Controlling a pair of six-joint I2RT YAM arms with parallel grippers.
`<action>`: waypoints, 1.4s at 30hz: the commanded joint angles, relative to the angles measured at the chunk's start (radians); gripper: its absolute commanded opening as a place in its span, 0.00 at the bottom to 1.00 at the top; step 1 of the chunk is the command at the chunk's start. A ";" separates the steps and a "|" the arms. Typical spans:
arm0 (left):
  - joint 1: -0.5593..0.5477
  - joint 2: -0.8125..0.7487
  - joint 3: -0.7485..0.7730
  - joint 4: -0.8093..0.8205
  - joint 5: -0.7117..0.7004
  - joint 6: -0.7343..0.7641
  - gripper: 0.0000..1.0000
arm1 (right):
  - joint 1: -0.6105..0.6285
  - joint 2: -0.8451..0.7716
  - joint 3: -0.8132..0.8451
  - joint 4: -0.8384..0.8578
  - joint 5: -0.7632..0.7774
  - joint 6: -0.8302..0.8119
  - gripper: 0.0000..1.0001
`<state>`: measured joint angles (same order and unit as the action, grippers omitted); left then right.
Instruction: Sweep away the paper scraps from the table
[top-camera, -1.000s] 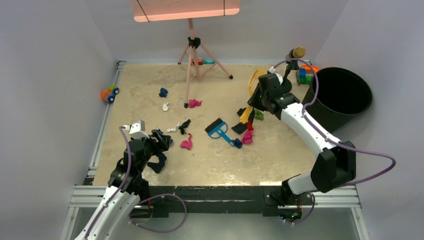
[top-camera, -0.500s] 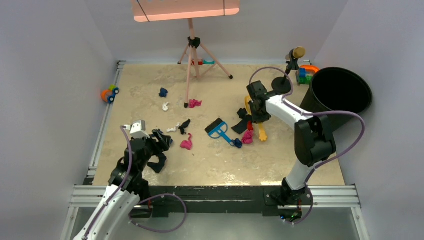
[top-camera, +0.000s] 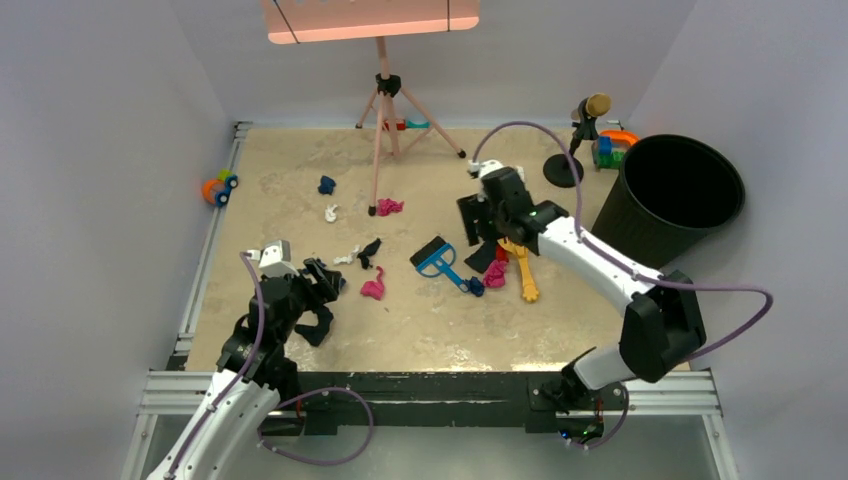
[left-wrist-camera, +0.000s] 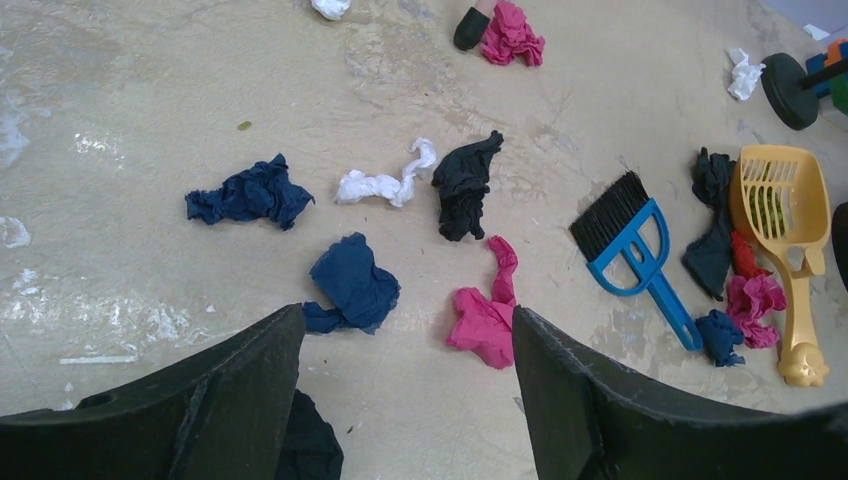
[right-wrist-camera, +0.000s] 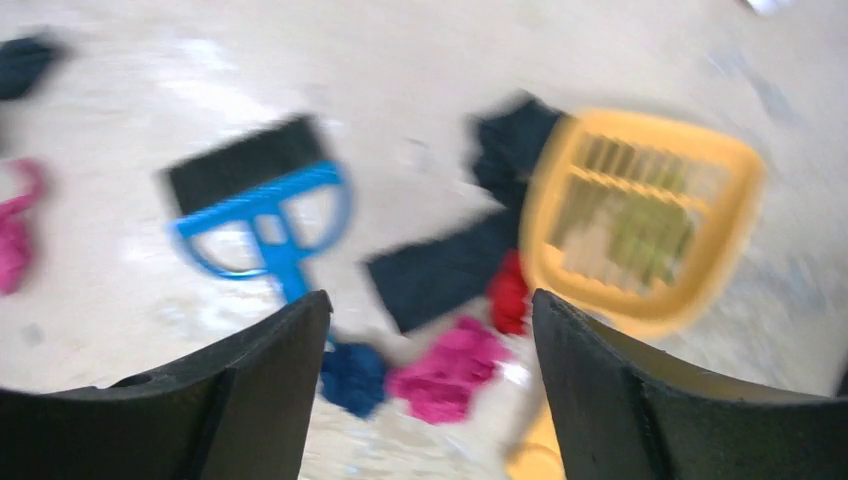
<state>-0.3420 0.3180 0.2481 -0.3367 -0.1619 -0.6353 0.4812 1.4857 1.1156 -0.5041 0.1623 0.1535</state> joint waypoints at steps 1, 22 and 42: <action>-0.003 -0.009 0.014 0.019 -0.022 0.003 0.80 | 0.210 0.027 -0.019 0.155 -0.009 -0.039 0.73; -0.003 0.001 0.014 0.027 -0.018 0.006 0.81 | 0.316 0.319 -0.032 0.233 0.004 -0.035 0.55; -0.085 0.310 0.059 0.488 0.299 -0.149 0.92 | 0.248 0.005 -0.073 0.448 -0.158 0.336 0.00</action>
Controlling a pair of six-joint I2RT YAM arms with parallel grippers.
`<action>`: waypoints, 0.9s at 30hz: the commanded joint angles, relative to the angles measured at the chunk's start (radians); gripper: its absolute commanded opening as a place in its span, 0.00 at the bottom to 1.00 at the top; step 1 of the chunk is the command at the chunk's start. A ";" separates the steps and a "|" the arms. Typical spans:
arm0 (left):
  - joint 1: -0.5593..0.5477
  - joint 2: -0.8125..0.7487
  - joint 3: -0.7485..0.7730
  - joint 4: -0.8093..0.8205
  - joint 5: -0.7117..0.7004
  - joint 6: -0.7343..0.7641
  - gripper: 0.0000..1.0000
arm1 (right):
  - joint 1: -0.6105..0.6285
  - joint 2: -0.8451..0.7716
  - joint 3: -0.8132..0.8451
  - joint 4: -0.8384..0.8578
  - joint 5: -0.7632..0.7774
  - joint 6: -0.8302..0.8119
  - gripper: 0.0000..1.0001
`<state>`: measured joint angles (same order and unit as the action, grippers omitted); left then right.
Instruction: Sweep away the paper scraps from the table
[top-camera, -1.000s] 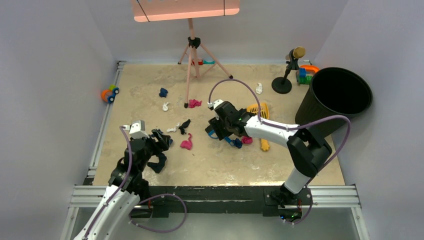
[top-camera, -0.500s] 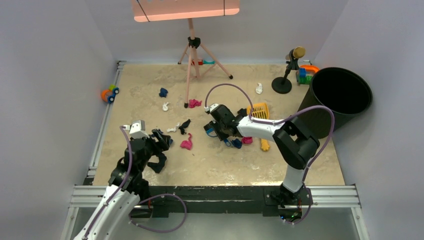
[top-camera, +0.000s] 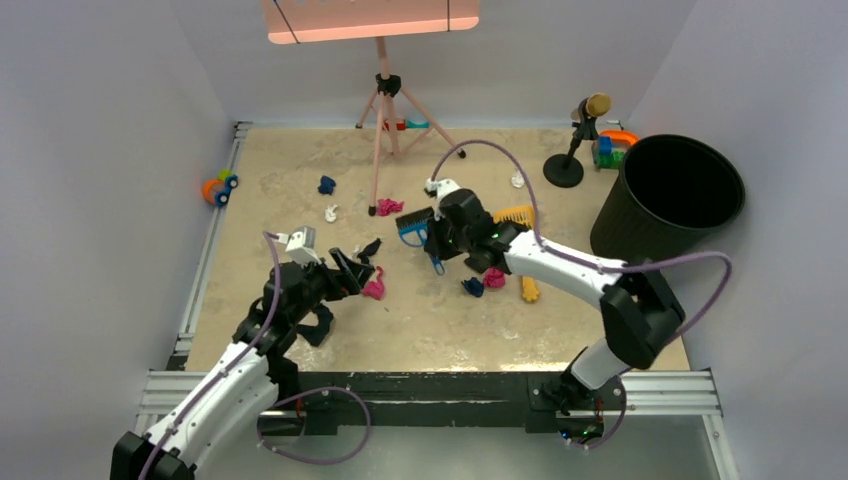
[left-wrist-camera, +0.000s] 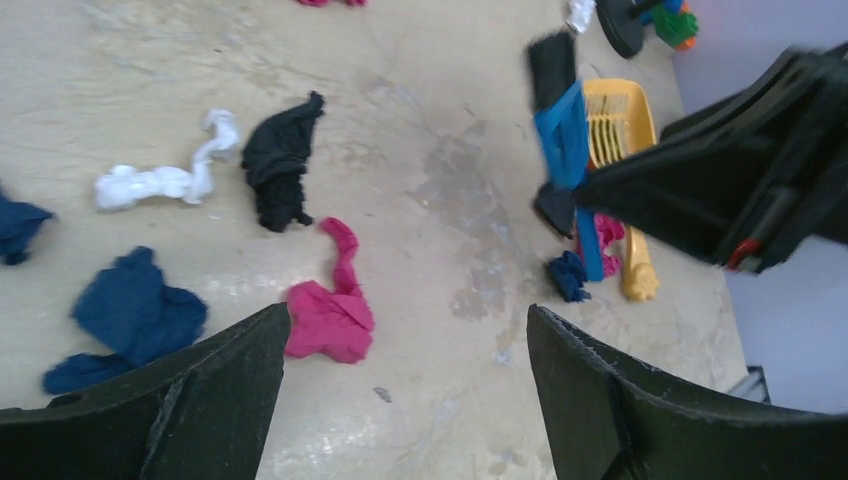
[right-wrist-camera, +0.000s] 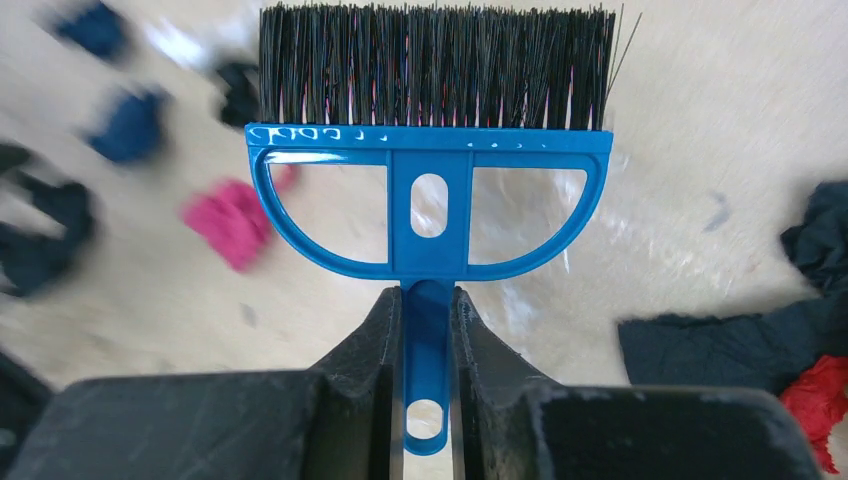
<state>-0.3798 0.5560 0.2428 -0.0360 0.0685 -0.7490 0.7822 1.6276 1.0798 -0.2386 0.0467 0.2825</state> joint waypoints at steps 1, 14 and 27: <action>-0.060 0.099 0.081 0.210 0.070 -0.031 0.92 | -0.074 -0.164 -0.060 0.227 -0.057 0.277 0.00; -0.222 0.315 0.256 0.414 0.115 0.167 0.87 | -0.152 -0.238 -0.426 0.939 -0.139 1.115 0.00; -0.281 0.494 0.368 0.438 0.077 0.310 0.81 | -0.073 -0.357 -0.342 0.622 0.053 1.161 0.00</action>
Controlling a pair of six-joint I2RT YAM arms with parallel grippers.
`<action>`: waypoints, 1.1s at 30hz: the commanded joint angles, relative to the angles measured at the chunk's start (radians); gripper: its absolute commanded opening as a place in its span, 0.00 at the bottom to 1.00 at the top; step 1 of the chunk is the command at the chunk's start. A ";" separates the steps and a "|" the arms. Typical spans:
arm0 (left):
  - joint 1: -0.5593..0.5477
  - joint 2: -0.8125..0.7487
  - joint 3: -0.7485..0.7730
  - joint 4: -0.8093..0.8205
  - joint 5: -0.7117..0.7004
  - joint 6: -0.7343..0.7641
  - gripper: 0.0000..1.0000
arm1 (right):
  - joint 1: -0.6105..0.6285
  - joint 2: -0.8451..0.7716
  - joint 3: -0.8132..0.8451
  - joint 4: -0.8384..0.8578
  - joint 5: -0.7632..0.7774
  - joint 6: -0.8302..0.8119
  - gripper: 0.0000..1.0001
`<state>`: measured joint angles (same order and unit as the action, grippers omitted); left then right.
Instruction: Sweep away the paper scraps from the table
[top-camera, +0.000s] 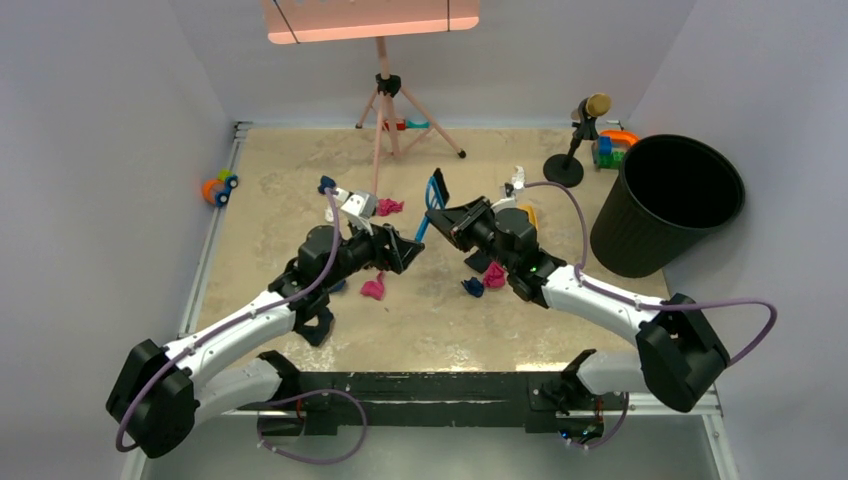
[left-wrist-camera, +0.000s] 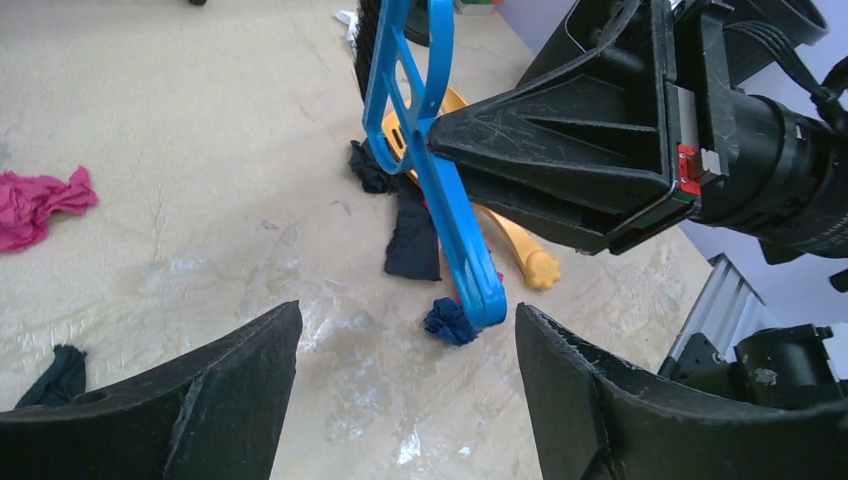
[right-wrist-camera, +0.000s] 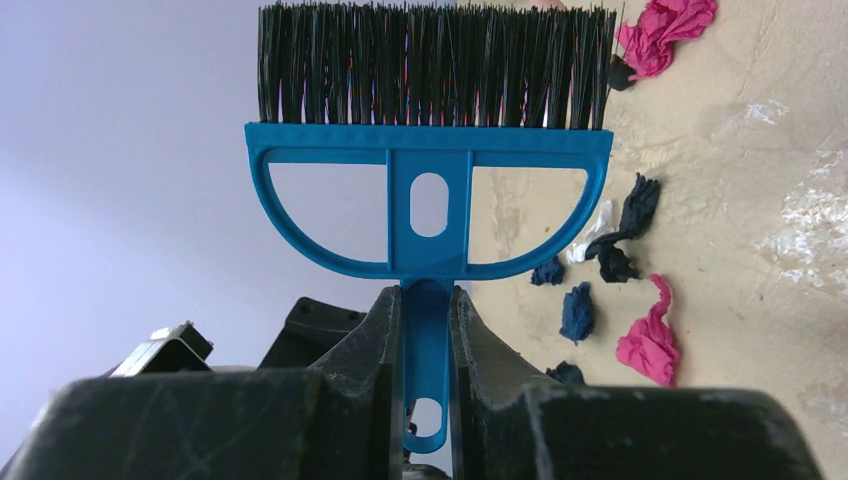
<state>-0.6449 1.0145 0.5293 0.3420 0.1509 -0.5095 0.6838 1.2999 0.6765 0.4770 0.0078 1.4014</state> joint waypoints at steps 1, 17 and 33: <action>-0.019 0.042 0.087 0.062 -0.008 0.072 0.81 | 0.030 -0.033 0.066 -0.110 0.102 0.044 0.00; -0.023 0.117 0.105 0.123 -0.020 0.075 0.62 | 0.070 -0.033 0.109 -0.188 0.159 0.045 0.00; -0.025 0.166 0.122 0.138 -0.033 0.078 0.00 | 0.078 -0.049 0.064 -0.132 0.167 0.006 0.36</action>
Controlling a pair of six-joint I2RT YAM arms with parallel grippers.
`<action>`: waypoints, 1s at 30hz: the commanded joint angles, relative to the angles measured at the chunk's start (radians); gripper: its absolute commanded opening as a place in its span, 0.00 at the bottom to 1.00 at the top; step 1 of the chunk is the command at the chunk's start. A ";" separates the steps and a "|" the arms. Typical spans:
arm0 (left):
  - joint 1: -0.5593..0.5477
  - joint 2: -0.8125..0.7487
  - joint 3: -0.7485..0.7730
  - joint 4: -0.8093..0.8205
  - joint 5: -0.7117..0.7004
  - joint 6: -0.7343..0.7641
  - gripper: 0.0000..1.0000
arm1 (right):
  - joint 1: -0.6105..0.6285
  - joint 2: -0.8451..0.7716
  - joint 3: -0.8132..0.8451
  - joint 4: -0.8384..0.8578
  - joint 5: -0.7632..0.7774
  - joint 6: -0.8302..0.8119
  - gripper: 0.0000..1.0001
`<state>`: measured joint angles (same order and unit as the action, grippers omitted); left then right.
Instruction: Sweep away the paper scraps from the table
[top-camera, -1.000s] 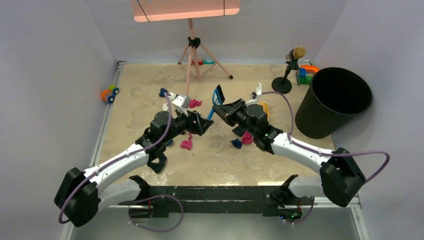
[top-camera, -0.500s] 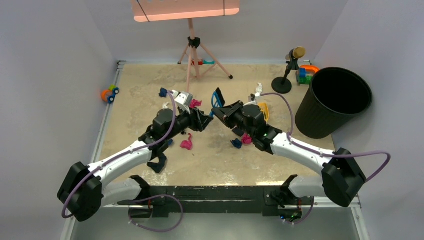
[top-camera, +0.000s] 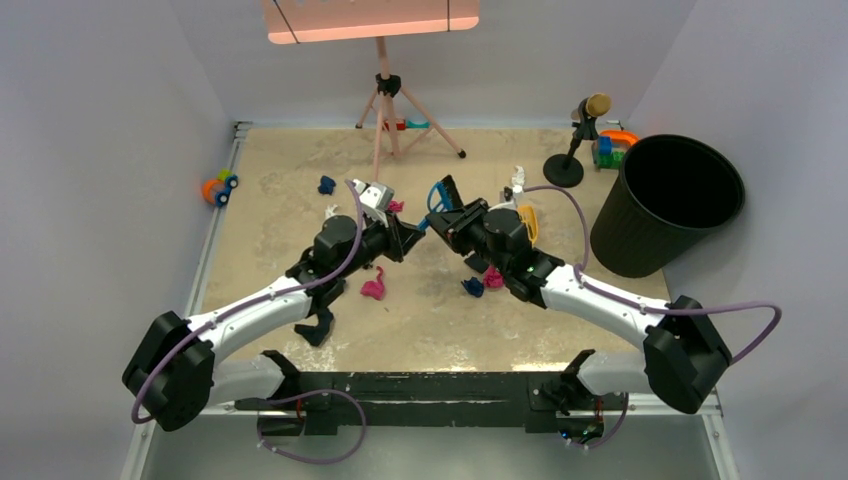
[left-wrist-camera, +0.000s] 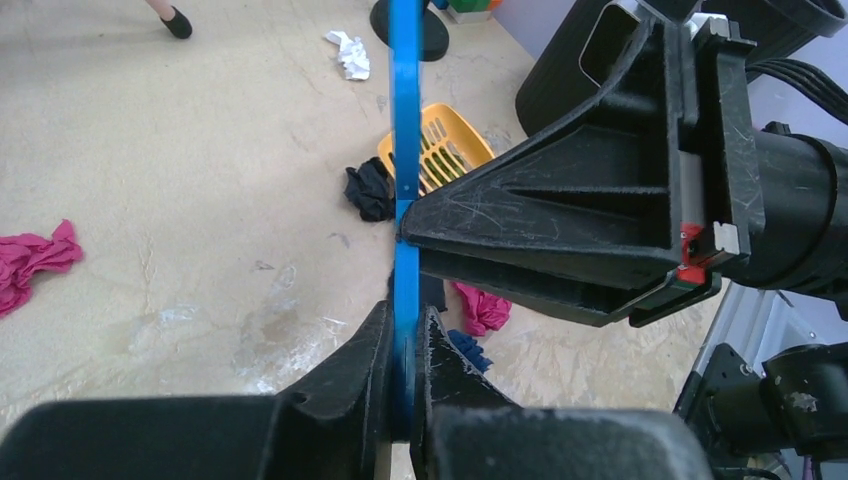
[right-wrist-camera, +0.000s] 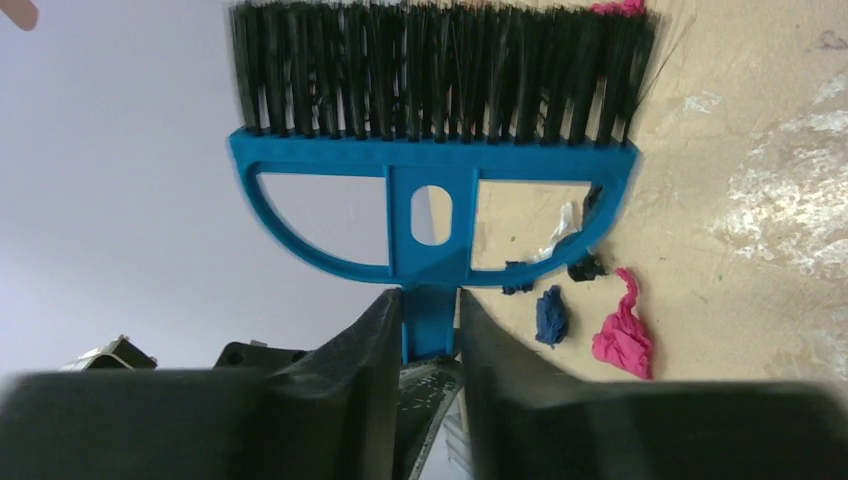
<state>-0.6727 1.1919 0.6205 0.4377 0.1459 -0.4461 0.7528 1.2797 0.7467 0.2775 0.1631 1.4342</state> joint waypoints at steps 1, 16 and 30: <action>0.004 -0.018 0.026 0.037 -0.031 0.004 0.00 | 0.009 -0.041 -0.020 0.085 0.015 -0.043 0.61; 0.041 -0.256 -0.034 -0.269 -0.002 -0.073 0.00 | -0.233 -0.224 0.034 -0.152 -0.304 -0.852 0.86; 0.079 -0.294 0.054 -0.384 0.517 -0.187 0.00 | -0.407 -0.150 -0.001 0.125 -1.155 -1.021 0.86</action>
<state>-0.6022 0.9009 0.6102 0.0322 0.4995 -0.5816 0.3435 1.1225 0.7746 0.2138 -0.6834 0.4431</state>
